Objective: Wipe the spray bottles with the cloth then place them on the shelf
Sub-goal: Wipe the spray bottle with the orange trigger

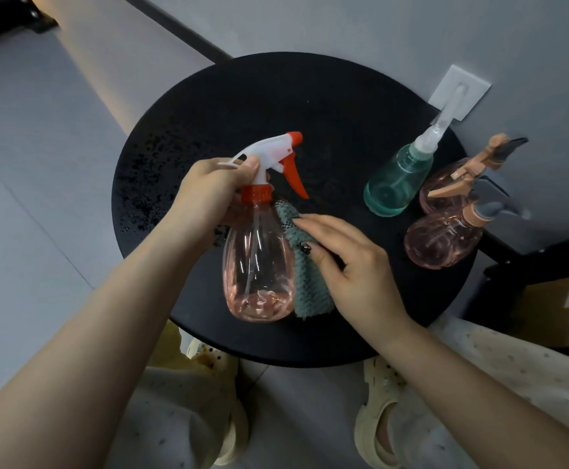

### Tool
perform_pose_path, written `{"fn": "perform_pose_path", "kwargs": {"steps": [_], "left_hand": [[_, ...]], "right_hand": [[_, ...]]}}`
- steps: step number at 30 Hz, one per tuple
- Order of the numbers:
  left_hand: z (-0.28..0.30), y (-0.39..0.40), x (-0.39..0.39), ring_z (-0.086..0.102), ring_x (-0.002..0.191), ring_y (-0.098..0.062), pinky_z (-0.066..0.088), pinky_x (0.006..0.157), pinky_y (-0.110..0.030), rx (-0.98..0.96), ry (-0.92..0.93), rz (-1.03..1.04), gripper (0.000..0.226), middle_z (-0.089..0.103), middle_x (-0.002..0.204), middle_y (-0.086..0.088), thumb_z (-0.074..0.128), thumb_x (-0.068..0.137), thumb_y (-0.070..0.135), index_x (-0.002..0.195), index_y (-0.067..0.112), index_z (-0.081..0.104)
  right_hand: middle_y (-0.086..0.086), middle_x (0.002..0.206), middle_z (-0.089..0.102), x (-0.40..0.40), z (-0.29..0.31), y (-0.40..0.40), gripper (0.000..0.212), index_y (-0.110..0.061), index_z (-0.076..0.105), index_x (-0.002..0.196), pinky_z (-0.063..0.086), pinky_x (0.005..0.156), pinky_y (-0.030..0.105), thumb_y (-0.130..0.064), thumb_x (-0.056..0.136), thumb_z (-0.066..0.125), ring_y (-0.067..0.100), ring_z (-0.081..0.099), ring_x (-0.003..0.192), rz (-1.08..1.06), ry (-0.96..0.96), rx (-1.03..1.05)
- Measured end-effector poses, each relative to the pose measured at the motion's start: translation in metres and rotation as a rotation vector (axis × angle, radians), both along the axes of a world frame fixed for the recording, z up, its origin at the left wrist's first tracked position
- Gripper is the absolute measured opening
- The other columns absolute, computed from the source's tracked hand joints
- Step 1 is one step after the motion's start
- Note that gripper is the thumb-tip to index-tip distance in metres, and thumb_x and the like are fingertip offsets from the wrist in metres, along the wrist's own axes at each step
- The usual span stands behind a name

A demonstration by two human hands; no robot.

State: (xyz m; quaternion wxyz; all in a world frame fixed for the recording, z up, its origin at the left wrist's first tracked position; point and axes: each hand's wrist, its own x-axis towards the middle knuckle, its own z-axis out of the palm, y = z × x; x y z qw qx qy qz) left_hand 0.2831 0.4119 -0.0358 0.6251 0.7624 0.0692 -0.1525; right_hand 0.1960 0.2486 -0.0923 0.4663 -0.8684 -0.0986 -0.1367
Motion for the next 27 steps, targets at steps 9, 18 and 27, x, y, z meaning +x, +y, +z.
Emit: {"fn": "perform_pose_path", "kwargs": {"steps": [9, 18, 27], "left_hand": [[-0.001, 0.020, -0.001, 0.070, 0.087, -0.027, 0.054, 0.084, -0.050, 0.116, -0.043, 0.087, 0.014, 0.073, 0.089, -0.007, 0.056, 0.092, 0.034, 0.087, 0.024, 0.063], [-0.002, 0.035, -0.002, 0.068, 0.088, -0.026, 0.053, 0.086, -0.052, 0.149, -0.074, 0.111, 0.013, 0.071, 0.089, -0.004, 0.057, 0.089, 0.037, 0.079, 0.030, 0.061], [-0.001, 0.034, -0.006, 0.067, 0.085, -0.022, 0.053, 0.086, -0.049, 0.153, -0.102, 0.097, 0.012, 0.067, 0.083, 0.001, 0.056, 0.091, 0.037, 0.080, 0.031, 0.057]], "right_hand": [[0.007, 0.119, 0.063, 0.008, -0.031, 0.016, 0.032, -0.006, 0.065, 0.117, 0.049, 0.096, 0.033, 0.000, 0.085, 0.061, 0.023, 0.060, 0.109, 0.014, 0.083, -0.236], [0.007, 0.127, 0.057, 0.007, -0.075, 0.040, 0.036, -0.010, 0.063, 0.121, 0.054, 0.085, 0.042, 0.001, 0.086, 0.060, 0.025, 0.052, 0.117, 0.231, 0.207, -0.486], [-0.001, 0.135, 0.051, 0.009, -0.050, 0.041, 0.037, -0.015, 0.053, 0.131, 0.035, 0.103, 0.023, -0.008, 0.096, 0.046, 0.014, 0.045, 0.124, 0.217, 0.399, -0.361]]}}
